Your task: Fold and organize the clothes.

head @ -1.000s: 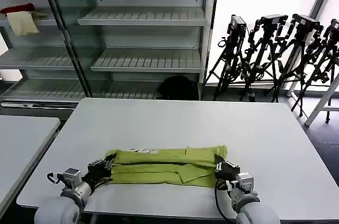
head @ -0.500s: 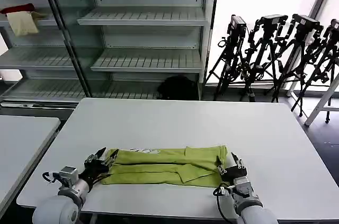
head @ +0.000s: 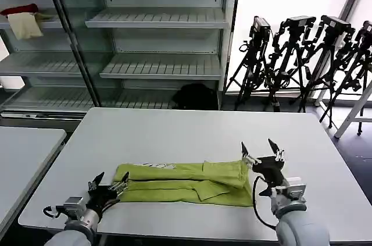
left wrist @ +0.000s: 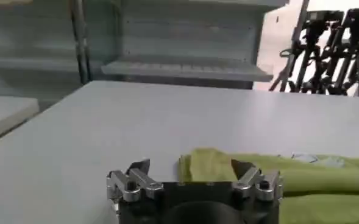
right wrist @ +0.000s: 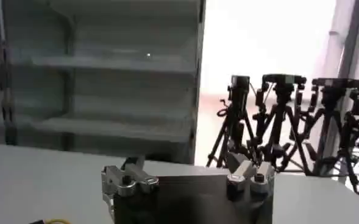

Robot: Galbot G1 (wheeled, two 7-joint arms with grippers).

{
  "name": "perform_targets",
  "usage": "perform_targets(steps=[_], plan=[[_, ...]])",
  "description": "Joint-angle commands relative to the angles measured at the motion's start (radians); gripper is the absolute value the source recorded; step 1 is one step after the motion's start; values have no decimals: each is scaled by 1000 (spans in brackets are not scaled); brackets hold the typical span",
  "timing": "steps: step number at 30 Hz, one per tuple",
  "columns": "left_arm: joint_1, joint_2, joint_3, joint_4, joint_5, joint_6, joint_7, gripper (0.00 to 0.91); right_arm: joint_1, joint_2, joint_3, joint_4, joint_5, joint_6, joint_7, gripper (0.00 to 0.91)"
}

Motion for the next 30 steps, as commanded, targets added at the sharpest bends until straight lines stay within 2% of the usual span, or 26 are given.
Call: perform_targets(steps=[1, 2, 3, 4, 5, 7, 14, 24, 26, 30], plan=[[33, -47, 17, 4, 26, 22, -89, 544, 58, -3, 65, 43, 174, 21, 0, 907], [32, -47, 21, 5, 30, 24, -88, 514, 54, 0, 65, 42, 174, 21, -2, 907], [32, -45, 26, 5, 31, 25, -90, 433, 50, 1, 66, 41, 173, 22, -3, 907], [32, -44, 29, 6, 31, 27, -88, 433, 49, 1, 66, 39, 171, 23, -4, 907], [27, -45, 33, 8, 32, 31, -90, 151, 46, 1, 66, 38, 170, 24, -7, 907], [22, -51, 36, 11, 28, 44, -93, 20, 45, 2, 67, 38, 169, 24, -7, 907], [19, -63, 45, 11, 10, 68, -83, 10, 51, 0, 73, 38, 180, 10, -2, 907], [5, -59, 56, 15, 17, 28, -77, 0, 53, 0, 76, 39, 210, -17, 20, 907], [-2, -62, 59, 22, 50, 11, -73, 0, 53, -1, 79, 39, 211, -19, 20, 907], [-10, -67, 45, 45, 158, -86, -43, 0, 51, -3, 85, 34, 210, -20, 19, 907]])
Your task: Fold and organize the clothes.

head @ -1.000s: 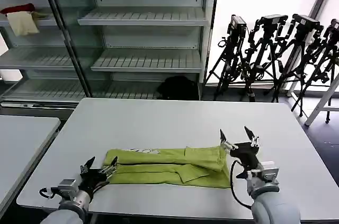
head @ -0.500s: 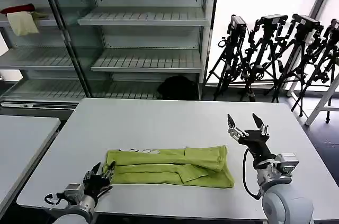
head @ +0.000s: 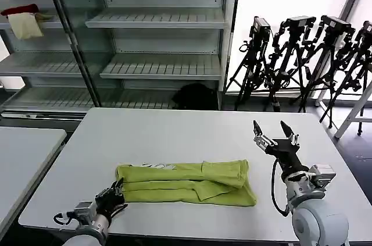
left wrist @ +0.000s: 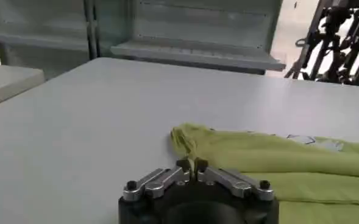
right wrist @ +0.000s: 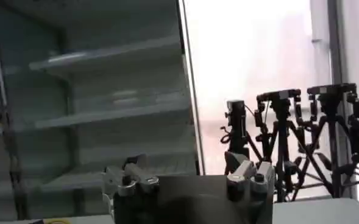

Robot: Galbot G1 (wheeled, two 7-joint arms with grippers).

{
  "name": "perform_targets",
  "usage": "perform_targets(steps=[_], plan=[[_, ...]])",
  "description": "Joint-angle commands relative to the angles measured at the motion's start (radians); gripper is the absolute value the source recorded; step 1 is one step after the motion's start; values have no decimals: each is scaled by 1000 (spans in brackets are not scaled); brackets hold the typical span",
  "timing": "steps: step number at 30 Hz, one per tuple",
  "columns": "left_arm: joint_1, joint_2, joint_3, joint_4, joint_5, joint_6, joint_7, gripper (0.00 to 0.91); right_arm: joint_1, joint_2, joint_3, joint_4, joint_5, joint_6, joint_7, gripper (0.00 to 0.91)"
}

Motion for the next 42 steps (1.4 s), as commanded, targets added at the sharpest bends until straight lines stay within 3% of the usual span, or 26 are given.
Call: perform_targets(steps=[1, 8, 14, 17, 20, 23, 26, 30, 35, 42], plan=[[-11, -6, -26, 25, 163, -136, 44, 0, 4, -2, 11, -4, 25, -9, 6, 907], [-39, 100, -255, 13, 268, -171, 159, 0, 3, -11, 29, -33, 25, -8, 2, 907], [-64, 370, -439, 87, 294, -164, 259, 0, 3, -10, 32, -66, 23, -7, 4, 907], [-84, 459, -486, 102, 292, -157, 274, 0, 1, -12, 35, -84, 21, -7, 6, 907], [-105, 492, -497, 63, 281, -122, 291, 0, -3, -12, 37, -94, 21, -7, 7, 907], [-110, 459, -449, -68, 263, -70, 273, 0, -7, -10, 39, -98, 19, -7, 5, 907], [-98, 370, -362, -170, 284, -30, 235, 0, -15, -9, 42, -98, 19, -4, 3, 907], [-57, 221, -121, -269, 409, -29, 199, 0, -31, -15, 56, -101, 19, -2, 3, 907], [-22, 99, 99, -267, 511, -47, 189, 0, -41, -17, 67, -102, 19, -1, 1, 907], [-27, 34, 254, -182, 590, -53, 175, 0, -43, -12, 62, -105, 12, -2, 0, 907]])
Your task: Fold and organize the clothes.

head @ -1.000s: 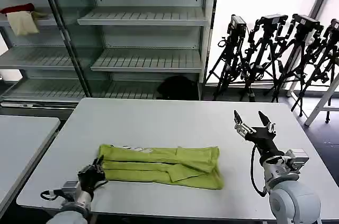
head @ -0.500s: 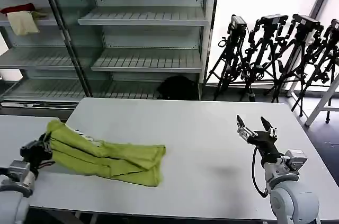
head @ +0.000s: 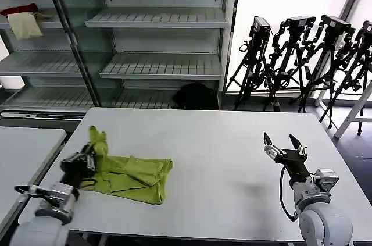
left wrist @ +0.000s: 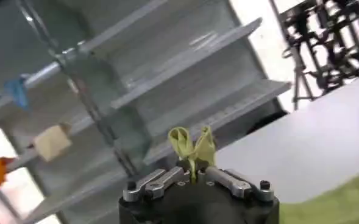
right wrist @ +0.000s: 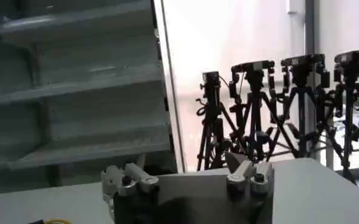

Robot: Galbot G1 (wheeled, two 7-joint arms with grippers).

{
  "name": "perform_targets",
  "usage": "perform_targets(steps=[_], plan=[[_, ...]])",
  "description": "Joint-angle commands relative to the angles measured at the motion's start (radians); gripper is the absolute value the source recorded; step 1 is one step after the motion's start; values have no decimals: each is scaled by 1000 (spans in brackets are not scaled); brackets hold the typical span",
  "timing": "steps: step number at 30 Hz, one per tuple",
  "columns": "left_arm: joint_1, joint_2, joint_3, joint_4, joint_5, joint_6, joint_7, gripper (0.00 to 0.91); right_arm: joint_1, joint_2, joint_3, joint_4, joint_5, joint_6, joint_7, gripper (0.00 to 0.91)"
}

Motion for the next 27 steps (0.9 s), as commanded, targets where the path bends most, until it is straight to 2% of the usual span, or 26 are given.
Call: perform_targets(steps=[1, 23, 25, 26, 27], plan=[[15, -159, 348, -8, 171, 14, -22, 0, -3, 3, 0, -8, -6, 0, 2, 907], [-54, -224, 410, 166, 123, 101, -63, 10, 19, 10, -24, -23, -58, -5, 16, 907], [-57, -233, 417, 176, 123, 110, -77, 756, 21, 11, -25, -24, -60, -6, 16, 907], [-57, -238, 421, 180, 124, 108, -81, 907, 23, 10, -26, -26, -62, -6, 15, 907], [-57, -244, 426, 188, 124, 108, -88, 907, 24, 10, -26, -27, -65, -6, 13, 907]])
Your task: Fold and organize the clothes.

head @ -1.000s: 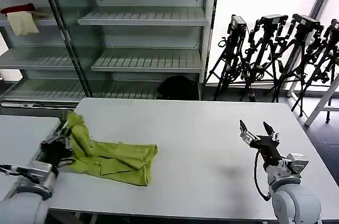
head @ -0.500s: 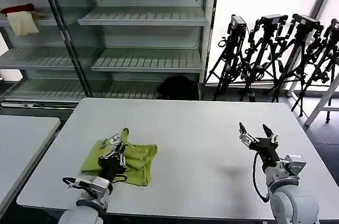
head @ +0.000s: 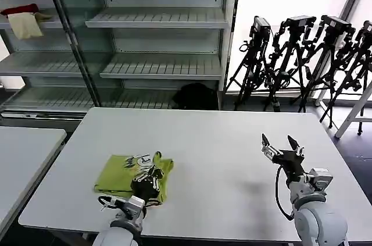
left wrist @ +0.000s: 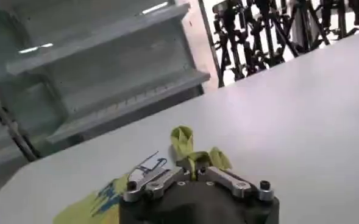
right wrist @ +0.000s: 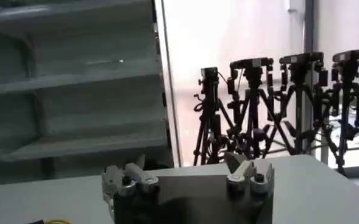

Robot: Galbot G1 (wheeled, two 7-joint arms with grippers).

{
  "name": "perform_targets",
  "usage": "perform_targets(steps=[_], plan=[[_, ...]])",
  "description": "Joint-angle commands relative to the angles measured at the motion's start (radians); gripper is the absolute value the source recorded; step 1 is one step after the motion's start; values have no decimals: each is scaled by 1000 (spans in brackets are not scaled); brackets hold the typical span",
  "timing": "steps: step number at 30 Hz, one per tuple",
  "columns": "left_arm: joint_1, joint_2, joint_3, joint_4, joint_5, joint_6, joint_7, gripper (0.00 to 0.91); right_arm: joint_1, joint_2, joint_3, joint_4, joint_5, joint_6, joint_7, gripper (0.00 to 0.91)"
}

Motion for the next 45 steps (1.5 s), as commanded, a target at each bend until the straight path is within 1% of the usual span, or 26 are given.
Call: perform_targets(steps=[1, 7, 14, 17, 18, 20, 21, 22, 24, 26, 27, 28, 30, 32, 33, 34, 36, 37, 40, 42, 45], plan=[[-11, -52, 58, 70, -13, 34, -45, 907, 3, 0, -2, -6, -15, -1, 1, 907], [-10, -99, 77, 81, -50, 37, -76, 907, 10, 1, -6, -13, -23, -1, 0, 907], [-4, -119, 80, 82, -117, 38, -102, 907, 13, 0, -6, -11, -29, -2, 0, 907], [-3, -126, 74, 67, -179, 36, -99, 907, 11, 0, -7, -10, -31, -2, 1, 907], [-3, -125, 69, 50, -241, 30, -99, 907, 11, 0, -7, -9, -31, -2, 1, 907], [-1, -116, 38, -3, -306, -51, -84, 907, 10, 1, -9, -8, -32, -3, 2, 907], [-1, -112, 26, -21, -332, -62, -84, 907, 10, 1, -10, -7, -32, -3, 1, 907], [-5, -96, -14, -61, -416, -77, -80, 907, 10, 1, -10, -6, -32, -3, 1, 907], [-15, -65, -83, -135, -484, -93, -74, 907, 10, 1, -11, -3, -32, -3, 1, 907], [-40, -14, -234, -186, -561, -97, -58, 907, 11, 0, -11, -1, -31, -4, 1, 907], [-48, -4, -275, -190, -573, -94, -43, 907, 12, 0, -12, 0, -32, -4, 1, 907], [-73, 24, -391, -183, -590, -85, -6, 907, 13, 0, -13, 2, -32, -4, 2, 907], [-90, 104, -520, -129, -637, -81, 5, 907, 14, -1, -14, 2, -32, -5, 1, 907], [-98, 166, -621, -48, -658, -66, 41, 907, 14, -1, -15, 0, -32, -5, 1, 907], [-97, 190, -639, -13, -666, -66, 47, 907, 14, -1, -15, 0, -32, -5, 1, 907], [-94, 233, -654, 42, -669, -66, 56, 907, 14, -2, -17, -5, -34, -4, 1, 907], [-73, 271, -650, 125, -664, -61, 74, 907, 16, -1, -23, -10, -42, -4, 2, 907], [-59, 280, -640, 139, -667, -53, 90, 907, 18, -1, -26, -13, -45, -4, 2, 907], [-39, 257, -604, 152, -659, -19, 108, 907, 22, 6, -35, -16, -55, -5, 2, 907], [-39, 220, -576, 154, -649, -3, 111, 907, 23, 8, -41, -16, -62, -5, 3, 907], [-47, 199, -539, 173, -632, 2, 117, 907, 21, 8, -42, -14, -63, -5, 1, 907]])
